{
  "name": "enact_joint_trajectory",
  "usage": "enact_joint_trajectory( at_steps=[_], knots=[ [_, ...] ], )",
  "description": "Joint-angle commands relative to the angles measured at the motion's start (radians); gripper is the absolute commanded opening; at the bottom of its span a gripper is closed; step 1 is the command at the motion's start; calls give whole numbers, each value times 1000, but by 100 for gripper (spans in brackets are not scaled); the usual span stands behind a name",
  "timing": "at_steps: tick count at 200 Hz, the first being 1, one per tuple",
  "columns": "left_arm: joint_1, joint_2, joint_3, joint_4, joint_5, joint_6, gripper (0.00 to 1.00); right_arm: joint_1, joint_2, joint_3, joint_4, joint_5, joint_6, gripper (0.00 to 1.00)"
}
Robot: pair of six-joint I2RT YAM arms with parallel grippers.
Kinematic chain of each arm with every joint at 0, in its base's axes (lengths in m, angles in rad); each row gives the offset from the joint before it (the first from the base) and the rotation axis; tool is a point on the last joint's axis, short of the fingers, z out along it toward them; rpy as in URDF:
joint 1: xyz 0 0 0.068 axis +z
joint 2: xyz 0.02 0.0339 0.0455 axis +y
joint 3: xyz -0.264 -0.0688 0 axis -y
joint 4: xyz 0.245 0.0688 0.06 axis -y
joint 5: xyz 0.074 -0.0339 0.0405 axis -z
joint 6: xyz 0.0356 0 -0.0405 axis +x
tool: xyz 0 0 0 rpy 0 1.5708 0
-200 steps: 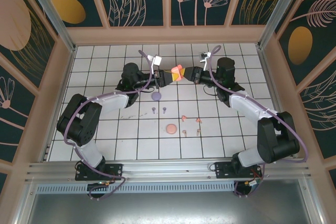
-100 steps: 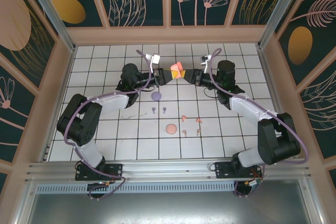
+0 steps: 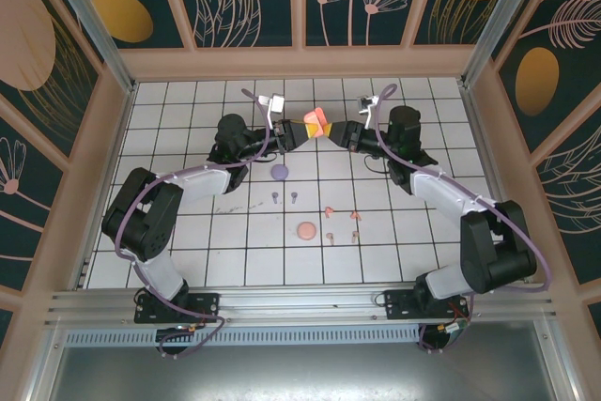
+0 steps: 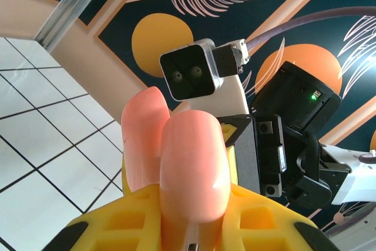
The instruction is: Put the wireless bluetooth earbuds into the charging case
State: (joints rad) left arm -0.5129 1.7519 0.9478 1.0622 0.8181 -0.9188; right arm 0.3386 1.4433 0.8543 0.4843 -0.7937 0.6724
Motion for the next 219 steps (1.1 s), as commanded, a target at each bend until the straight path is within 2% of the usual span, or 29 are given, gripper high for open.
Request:
enact_joint_trajectory(
  at_steps=[1, 48, 92, 122, 140, 152, 160, 181, 219],
  knots=[
    [-25, 9, 3, 70, 27, -3, 0, 2, 20, 51, 46, -10, 17, 35],
    [-30, 16, 8, 68, 26, 0, 0, 9, 38, 70, 46, -10, 20, 30],
    [-33, 24, 8, 76, 7, -3, 0, 13, 35, 64, 50, -19, 18, 5],
    [-33, 35, 15, 75, 4, -9, 0, 11, 31, 68, 31, -9, 4, 0],
    [-33, 25, 18, 20, -14, 23, 28, 6, 34, 91, -32, 11, -36, 0],
    [-29, 2, 19, -88, -33, 94, 50, -4, 37, 113, -103, 30, -81, 0],
    [-23, -21, 50, -185, -47, 157, 60, -11, 38, 133, -154, 43, -123, 0],
    [14, -92, 96, -439, -52, 327, 76, -26, 45, 217, -366, 123, -291, 0],
    [108, -132, 290, -970, 32, 663, 85, -21, 91, 375, -659, 264, -572, 0]
  ],
)
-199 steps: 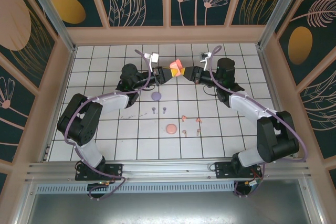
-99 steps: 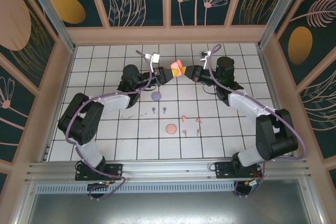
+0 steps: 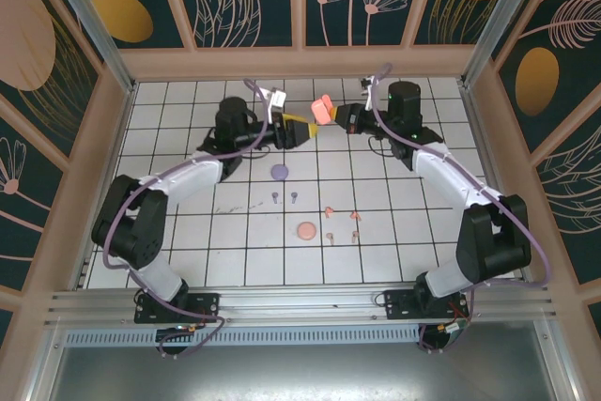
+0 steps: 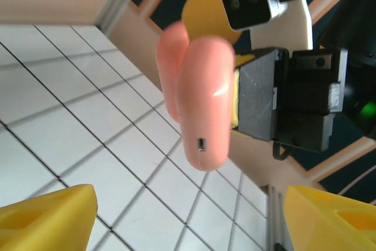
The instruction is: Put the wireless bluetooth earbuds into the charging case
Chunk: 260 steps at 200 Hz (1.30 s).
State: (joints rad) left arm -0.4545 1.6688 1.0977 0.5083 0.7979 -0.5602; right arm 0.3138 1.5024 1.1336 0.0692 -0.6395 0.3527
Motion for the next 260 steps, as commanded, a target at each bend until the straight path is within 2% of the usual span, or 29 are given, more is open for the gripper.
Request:
enact_joint_trajectory(
  at_steps=[1, 21, 47, 82, 107, 155, 185, 260],
  knots=[
    [50, -49, 147, -431, 53, 313, 85, 5, 34, 99, -247, 111, -260, 0],
    [62, -19, 288, -696, 75, 493, 84, 14, 71, 173, -365, 122, -383, 0],
    [62, 62, 454, -982, 91, 663, 76, 36, 112, 242, -453, 102, -492, 0],
    [62, 165, 605, -1210, 89, 788, 63, 49, 147, 276, -511, 37, -552, 0],
    [62, 198, 642, -1259, 101, 823, 58, 61, 156, 285, -522, -12, -563, 0],
    [62, 251, 689, -1320, 160, 868, 55, 88, 164, 313, -545, -46, -577, 0],
    [62, 254, 685, -1315, 216, 878, 54, 99, 178, 335, -558, -49, -577, 0],
    [61, 271, 695, -1308, 264, 882, 49, 111, 188, 359, -563, -51, -570, 0]
  ],
)
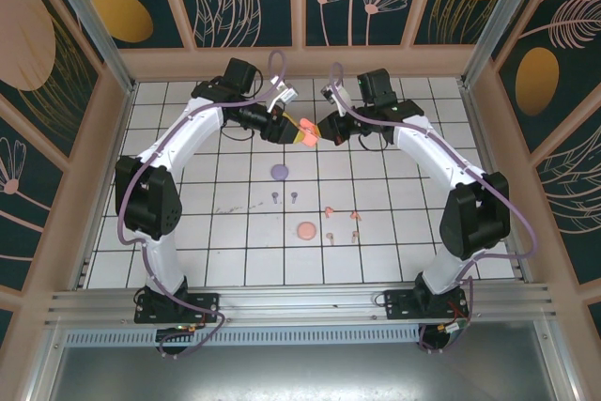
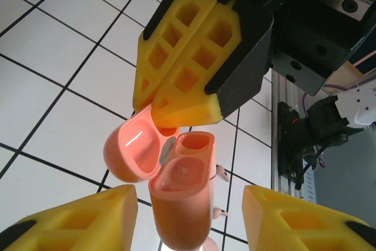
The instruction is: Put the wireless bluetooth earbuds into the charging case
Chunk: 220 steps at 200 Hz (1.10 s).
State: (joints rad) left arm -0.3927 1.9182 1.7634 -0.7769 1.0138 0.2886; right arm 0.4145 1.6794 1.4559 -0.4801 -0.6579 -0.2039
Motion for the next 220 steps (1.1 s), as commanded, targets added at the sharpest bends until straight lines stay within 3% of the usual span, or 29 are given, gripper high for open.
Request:
enact_joint_trajectory(
  at_steps=[1, 53, 83, 110, 125, 138, 151, 170, 220],
  knots=[
    [0, 21, 31, -22, 49, 34, 49, 10, 11, 37, -13, -32, -14, 0],
    [0, 27, 19, -11, 67, 35, 42, 20, 33, 54, -13, -28, -10, 0],
    [0, 25, 7, 6, 74, 30, 24, 24, 39, 59, -12, -22, -8, 0],
    [0, 21, -5, 21, 89, 25, 21, 23, 38, 66, -3, -2, -1, 0],
    [0, 15, -14, 37, 91, 21, 7, 21, 35, 69, 10, 18, 15, 0],
    [0, -3, -38, 78, 91, -1, 0, 13, 21, 63, 27, 41, 37, 22],
    [-1, -35, -86, 159, 72, -54, 0, -5, -9, 44, 49, 55, 72, 41],
    [0, -123, -216, 382, 6, -182, 0, -37, -85, -20, 86, 94, 144, 51],
    [12, -401, -613, 1063, -256, -523, 0, -13, -212, -238, 21, 322, 401, 52]
  ],
)
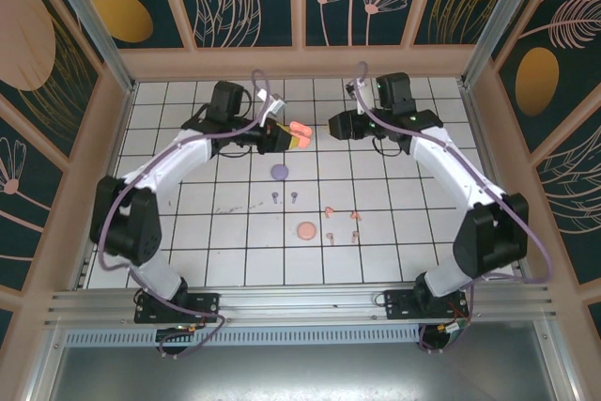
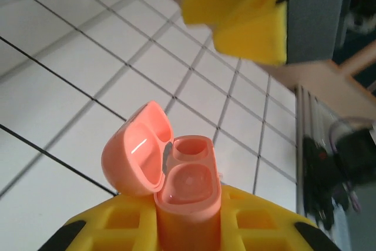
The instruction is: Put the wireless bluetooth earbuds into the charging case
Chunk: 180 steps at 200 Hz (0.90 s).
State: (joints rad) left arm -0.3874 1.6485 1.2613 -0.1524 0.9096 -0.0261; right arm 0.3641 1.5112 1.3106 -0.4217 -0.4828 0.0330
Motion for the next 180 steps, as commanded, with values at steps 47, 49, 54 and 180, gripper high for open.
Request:
enact_joint_trajectory(
  at_steps=[47, 49, 54, 180],
  knots=[
    [2, -285, -429, 934, -404, -260, 0, 202, -20, -190, -136, 404, 410, 52],
    [2, -290, -440, 951, -413, -254, 0, 209, -18, -191, -139, 414, 423, 52],
    [1, -300, -467, 993, -435, -233, 0, 232, -9, -196, -148, 443, 459, 52],
    [-37, -256, -711, 1577, -831, -37, 0, 425, 187, -259, -164, 558, 819, 51]
  ],
)
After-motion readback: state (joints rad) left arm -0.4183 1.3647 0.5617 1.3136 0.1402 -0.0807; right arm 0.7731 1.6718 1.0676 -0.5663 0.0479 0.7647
